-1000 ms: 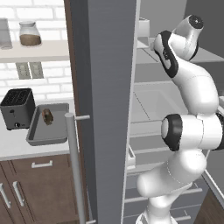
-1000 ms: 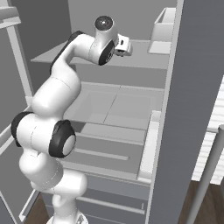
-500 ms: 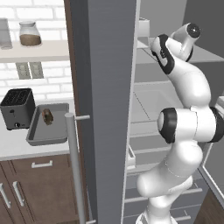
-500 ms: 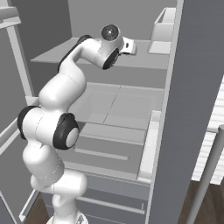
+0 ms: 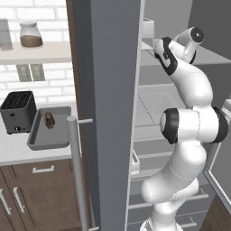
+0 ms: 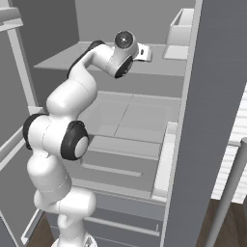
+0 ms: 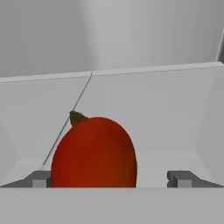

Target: Place one tomato and one steak in each tupperware on the nearby counter, to pack two identical lunches.

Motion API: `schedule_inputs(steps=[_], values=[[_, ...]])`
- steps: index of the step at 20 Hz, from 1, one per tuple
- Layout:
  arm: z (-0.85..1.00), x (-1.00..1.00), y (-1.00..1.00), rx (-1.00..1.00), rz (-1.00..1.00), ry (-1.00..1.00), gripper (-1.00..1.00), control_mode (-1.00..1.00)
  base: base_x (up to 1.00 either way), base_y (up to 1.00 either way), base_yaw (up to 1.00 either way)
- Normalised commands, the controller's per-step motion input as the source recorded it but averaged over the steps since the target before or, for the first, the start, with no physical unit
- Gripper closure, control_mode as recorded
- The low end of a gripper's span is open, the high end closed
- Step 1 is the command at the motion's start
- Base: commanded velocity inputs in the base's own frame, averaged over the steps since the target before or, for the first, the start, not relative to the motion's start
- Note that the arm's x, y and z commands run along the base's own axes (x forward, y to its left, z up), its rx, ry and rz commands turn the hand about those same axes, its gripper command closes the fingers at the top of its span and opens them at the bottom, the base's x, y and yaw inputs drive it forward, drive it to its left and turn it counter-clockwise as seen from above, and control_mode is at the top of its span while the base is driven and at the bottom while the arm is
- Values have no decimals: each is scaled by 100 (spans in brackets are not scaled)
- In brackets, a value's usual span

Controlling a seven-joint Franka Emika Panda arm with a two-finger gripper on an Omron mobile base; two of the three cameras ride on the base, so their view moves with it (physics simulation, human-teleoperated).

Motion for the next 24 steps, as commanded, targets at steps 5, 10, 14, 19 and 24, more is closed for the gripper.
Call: schedule_inputs(steps=[5, 10, 14, 19, 24], values=[[0, 28, 0, 0, -1, 1, 100, -100, 0, 0, 0], [0, 11, 4, 0, 0, 0, 100, -100, 0, 0, 0], [0, -16, 22, 0, 0, -6, 100, -100, 0, 0, 0], [10, -76, 16, 0, 0, -3, 100, -100, 0, 0, 0], [43, -100, 0, 0, -3, 0, 100, -100, 0, 0, 0]])
